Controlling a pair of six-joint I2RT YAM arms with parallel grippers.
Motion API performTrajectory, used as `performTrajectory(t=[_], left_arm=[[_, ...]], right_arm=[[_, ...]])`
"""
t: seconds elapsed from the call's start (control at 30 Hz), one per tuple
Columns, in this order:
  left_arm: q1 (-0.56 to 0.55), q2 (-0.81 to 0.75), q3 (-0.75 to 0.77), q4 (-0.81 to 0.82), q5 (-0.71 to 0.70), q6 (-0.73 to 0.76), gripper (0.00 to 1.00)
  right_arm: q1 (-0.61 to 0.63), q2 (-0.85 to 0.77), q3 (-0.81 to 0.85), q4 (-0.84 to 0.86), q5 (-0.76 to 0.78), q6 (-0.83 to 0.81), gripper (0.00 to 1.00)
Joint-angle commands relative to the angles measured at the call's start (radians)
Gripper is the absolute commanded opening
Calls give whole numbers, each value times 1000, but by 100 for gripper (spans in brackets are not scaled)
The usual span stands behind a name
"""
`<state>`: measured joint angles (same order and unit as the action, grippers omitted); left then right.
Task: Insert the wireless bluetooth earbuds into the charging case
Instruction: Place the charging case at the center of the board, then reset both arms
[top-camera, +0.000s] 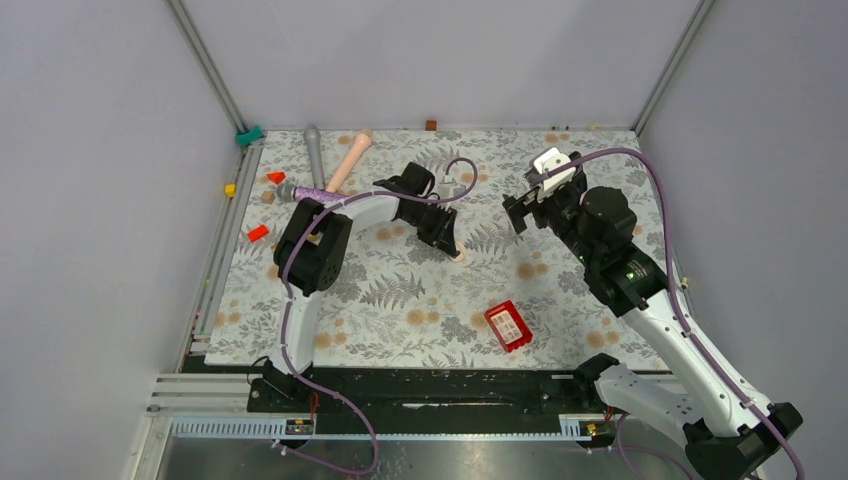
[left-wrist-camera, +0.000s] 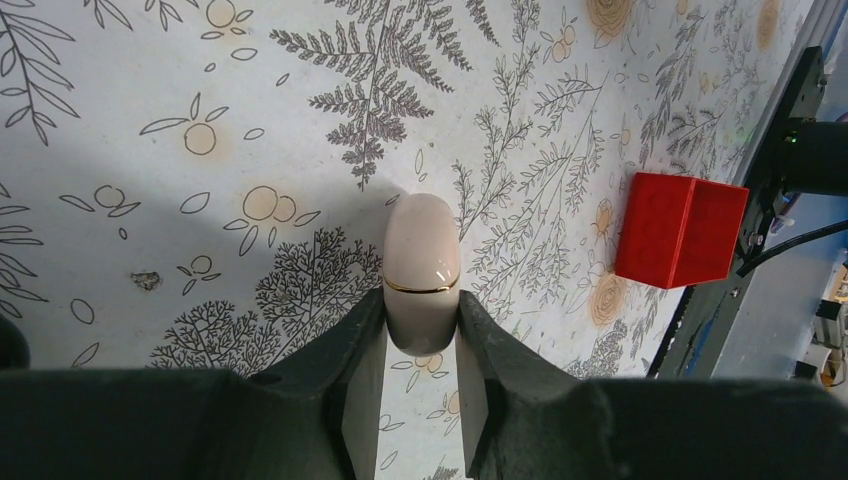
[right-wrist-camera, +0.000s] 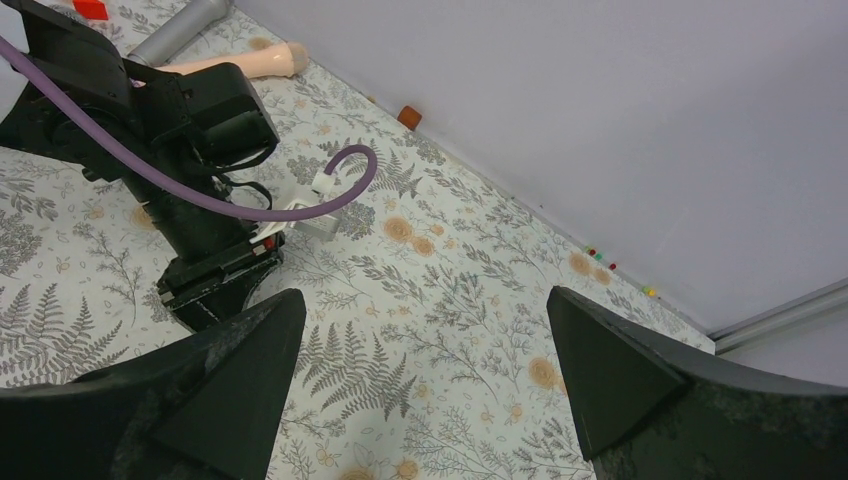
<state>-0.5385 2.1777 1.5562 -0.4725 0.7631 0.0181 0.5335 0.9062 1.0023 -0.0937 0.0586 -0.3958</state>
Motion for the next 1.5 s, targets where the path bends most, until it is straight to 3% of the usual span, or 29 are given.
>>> performTrajectory(t=[0.0,0.23,0.3,0.33,0.37,0.57,0.77,0.97,1.1,1.2,1.3,1.37,1.47], left_arm=[[10,15,13,-27,-38,-10,21],[23,-48,-25,-28,-72,28,50],[25,-78,-40,-28,-85,41,75],[26,-95,-50,-28,-86,48,92],[26,-110,-61,-28,-86,55,98],[29,-256,-120,-76,-119,154,98],[95,-570,-256,-93,-168,274,99],[326,-925,-311,-109,-113,262,99],[505,-1123,-375,-50,-115,198,98],[590,-1299,-493,65,-207,139,99],[608,-1518,-626,191,-408,77,98],[642,-1562,-627,168,-495,64,98],[693,-1609,-653,174,-515,70,99]], right_arm=[[-13,-10,-1,34,-22,18,99],[-21,-22,-2,35,-19,19,99],[-25,-27,0,34,-15,18,99],[-26,-30,0,34,-15,19,99],[-28,-31,3,33,-12,18,100],[-32,-45,37,-13,33,10,99],[-32,-95,117,-127,90,-71,100],[-32,-227,61,-150,120,-87,99],[-32,-362,-11,-87,142,25,99],[-32,-452,-47,-61,170,142,99],[-32,-540,-69,-73,184,196,100],[-32,-583,-96,-76,172,192,99],[-32,-622,-142,-68,163,179,100]])
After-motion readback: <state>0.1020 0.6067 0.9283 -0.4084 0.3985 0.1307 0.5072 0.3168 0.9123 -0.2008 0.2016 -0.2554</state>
